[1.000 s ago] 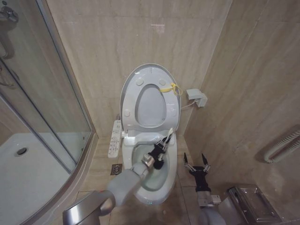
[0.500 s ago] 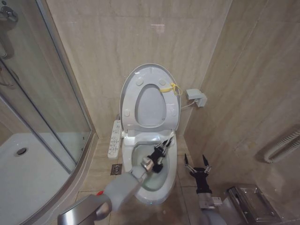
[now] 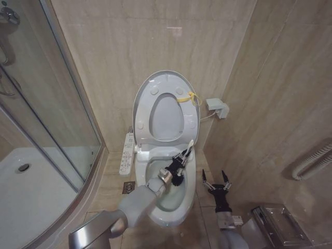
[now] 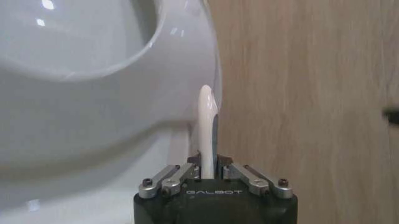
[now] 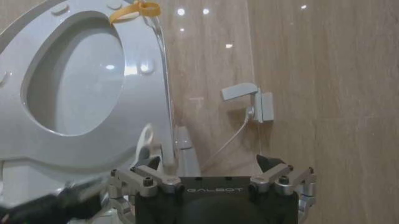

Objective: Open the toilet lid, clean the toilet bowl with a toilet brush, close the toilet lid, and flush.

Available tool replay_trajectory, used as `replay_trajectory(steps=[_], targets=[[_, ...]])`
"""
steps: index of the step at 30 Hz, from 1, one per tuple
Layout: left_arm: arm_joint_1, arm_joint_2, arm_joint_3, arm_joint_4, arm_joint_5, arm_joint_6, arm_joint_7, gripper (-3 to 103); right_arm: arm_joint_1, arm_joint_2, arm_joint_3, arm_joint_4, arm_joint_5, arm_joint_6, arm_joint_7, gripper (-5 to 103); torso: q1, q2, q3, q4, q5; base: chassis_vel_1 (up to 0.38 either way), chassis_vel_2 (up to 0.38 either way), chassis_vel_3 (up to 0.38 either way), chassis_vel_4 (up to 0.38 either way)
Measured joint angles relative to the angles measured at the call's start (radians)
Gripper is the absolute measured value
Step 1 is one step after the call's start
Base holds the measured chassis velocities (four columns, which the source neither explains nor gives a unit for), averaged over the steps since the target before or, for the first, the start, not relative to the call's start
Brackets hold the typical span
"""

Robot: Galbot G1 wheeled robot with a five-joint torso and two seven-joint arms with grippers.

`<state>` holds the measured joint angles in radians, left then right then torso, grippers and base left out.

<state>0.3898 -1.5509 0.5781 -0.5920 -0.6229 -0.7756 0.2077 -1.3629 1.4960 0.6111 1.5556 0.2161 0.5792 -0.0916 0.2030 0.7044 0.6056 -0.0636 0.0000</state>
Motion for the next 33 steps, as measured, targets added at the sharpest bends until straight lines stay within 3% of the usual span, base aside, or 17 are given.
replay_trajectory(steps=[6, 9, 18, 23, 29, 33], targets=[[0.013, 0.023, 0.005, -0.046, -0.008, -0.005, 0.003, 16, -0.001, -0.001, 0.004, 0.0, 0.0, 0.0, 0.001, 100, 0.0, 0.0, 0.0, 0.0003, 0.0002, 0.0, 0.0, 0.0, 0.0], [0.0, 0.01, 0.011, -0.082, -0.027, 0.001, -0.017, 16, -0.003, 0.003, 0.005, 0.009, 0.0, 0.0, 0.001, 100, 0.0, 0.0, 0.0, -0.0007, 0.0001, 0.0, 0.0, 0.0, 0.0], [0.016, 0.018, 0.033, -0.055, -0.012, -0.002, -0.023, 16, -0.03, 0.004, 0.018, 0.033, 0.002, 0.008, 0.001, 100, 0.0, 0.0, 0.0, 0.0001, 0.0, 0.0, 0.0, 0.0, 0.0], [0.016, 0.027, 0.046, -0.112, -0.005, 0.018, -0.059, 16, -0.037, -0.007, 0.021, 0.042, 0.005, 0.009, 0.001, 100, 0.0, 0.0, 0.0, -0.0006, 0.0, 0.0, 0.0, 0.0, 0.0], [0.019, 0.005, 0.011, -0.091, 0.013, 0.021, -0.059, 16, -0.023, -0.015, 0.012, 0.018, 0.005, 0.009, 0.0, 100, 0.0, 0.0, 0.0, -0.0009, -0.0001, 0.0, 0.0, 0.0, 0.0], [0.042, 0.02, 0.003, -0.069, 0.029, 0.02, -0.044, 16, -0.006, -0.022, 0.003, -0.008, 0.004, 0.008, 0.0, 100, 0.0, 0.0, 0.0, 0.0002, 0.0, 0.0, 0.0, 0.0, 0.0]])
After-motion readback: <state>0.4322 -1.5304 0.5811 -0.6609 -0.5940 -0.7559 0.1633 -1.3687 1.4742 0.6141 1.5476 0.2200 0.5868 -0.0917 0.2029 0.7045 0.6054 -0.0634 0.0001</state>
